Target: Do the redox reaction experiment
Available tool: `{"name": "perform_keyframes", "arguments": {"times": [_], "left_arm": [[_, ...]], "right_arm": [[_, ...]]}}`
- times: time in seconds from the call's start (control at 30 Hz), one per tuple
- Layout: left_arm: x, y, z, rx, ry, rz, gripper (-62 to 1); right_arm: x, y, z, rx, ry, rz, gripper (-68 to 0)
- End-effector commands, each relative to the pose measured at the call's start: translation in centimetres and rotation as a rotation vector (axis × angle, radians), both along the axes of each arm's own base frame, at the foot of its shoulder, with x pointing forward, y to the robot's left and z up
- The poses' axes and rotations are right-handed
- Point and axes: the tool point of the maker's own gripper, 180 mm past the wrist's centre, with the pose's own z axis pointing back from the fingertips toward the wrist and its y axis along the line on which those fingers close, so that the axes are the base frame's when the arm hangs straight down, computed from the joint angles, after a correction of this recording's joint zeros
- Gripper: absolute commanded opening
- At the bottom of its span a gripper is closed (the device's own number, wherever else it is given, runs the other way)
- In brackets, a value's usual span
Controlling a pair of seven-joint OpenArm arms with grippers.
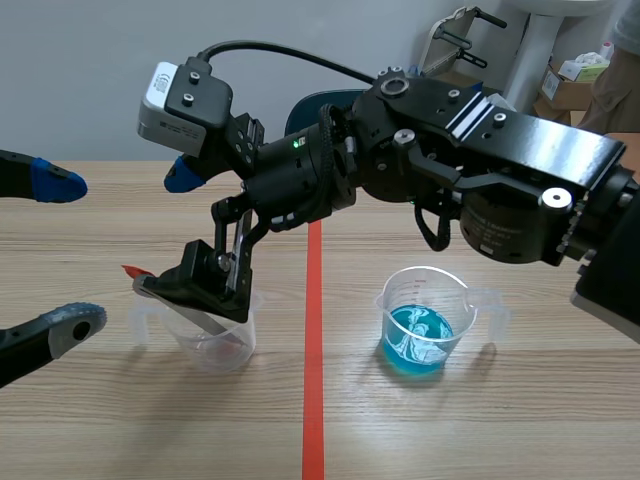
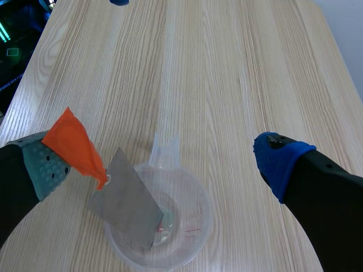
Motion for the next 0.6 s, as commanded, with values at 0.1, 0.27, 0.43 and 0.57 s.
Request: {"name": "perform_keyframes", "arguments": {"times": [0.1,0.27,0.43,0.57], "left_arm": [[0.1,-0.1,0.5,-0.025,-0.007,0.004,1.4],[0.1,-0.1,0.5,-0.024,-0.009,0.006,1.4],[0.6,0.2,0.5,-0.014,-0.031,0.032,1.4],[0.7,0.2,0.6,-0.013,-0.036,0.037,1.4]], "right_arm": [[-0.7,0.4,0.6,0.052,0.045,0.006,0.4],[-1.5,0.6,0.5,0.09,0.106,0.004,0.4],[-1.7,0.6,1.2,0.147,0.14,0.002,0.4],[-1.4,0.6,2.5,0.211,0.145,-0.008,0.4]]}}
